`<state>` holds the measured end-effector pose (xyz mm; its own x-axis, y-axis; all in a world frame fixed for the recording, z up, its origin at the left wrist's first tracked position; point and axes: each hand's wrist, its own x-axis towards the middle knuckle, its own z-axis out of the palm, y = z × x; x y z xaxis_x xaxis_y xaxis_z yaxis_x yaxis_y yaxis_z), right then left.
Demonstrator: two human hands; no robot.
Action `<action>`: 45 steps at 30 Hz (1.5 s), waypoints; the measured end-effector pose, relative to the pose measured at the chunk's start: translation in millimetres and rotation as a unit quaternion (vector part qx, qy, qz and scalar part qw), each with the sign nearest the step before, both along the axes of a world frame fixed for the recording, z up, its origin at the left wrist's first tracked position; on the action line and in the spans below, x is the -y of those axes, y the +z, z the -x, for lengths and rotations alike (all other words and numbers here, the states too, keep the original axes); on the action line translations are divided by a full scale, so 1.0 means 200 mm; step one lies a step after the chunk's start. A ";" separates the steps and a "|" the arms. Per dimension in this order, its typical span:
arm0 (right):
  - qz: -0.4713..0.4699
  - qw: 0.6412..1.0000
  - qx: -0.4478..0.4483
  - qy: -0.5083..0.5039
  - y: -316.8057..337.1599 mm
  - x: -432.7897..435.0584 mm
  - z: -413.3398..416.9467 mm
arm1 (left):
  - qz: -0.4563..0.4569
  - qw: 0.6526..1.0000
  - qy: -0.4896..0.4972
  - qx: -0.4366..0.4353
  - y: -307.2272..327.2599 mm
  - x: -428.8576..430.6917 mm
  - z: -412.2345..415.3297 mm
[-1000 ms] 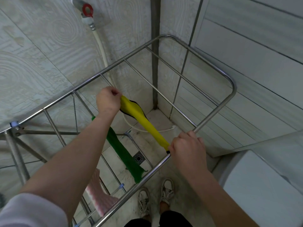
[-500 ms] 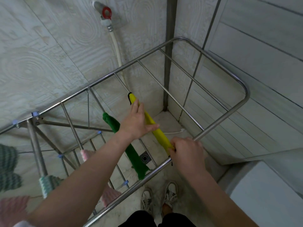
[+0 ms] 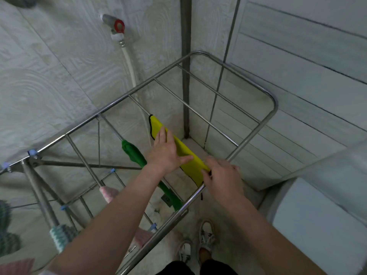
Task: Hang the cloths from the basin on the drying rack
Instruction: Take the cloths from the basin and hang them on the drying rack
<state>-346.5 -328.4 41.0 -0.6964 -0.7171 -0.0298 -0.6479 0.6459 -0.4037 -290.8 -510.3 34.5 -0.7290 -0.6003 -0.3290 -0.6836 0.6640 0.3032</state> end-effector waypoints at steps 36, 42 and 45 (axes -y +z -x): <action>0.070 0.818 0.119 -0.558 0.04 -2.19 -1.17 | -0.220 0.790 -0.568 -0.062 0.07 -2.14 -0.53; 0.045 0.761 0.217 -0.609 -0.24 -2.52 -1.46 | -0.162 0.716 -0.679 -0.017 -0.13 -2.60 -0.77; 0.029 0.757 0.244 -0.606 -0.37 -2.60 -1.55 | -0.095 0.687 -0.721 0.007 -0.25 -2.77 -0.84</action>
<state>-35.7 190.7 -32.7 -0.7598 0.4299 -0.4878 0.6414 0.6183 -0.4542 -122.6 43.9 -15.9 -0.5172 0.7962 -0.3139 0.6389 0.6033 0.4774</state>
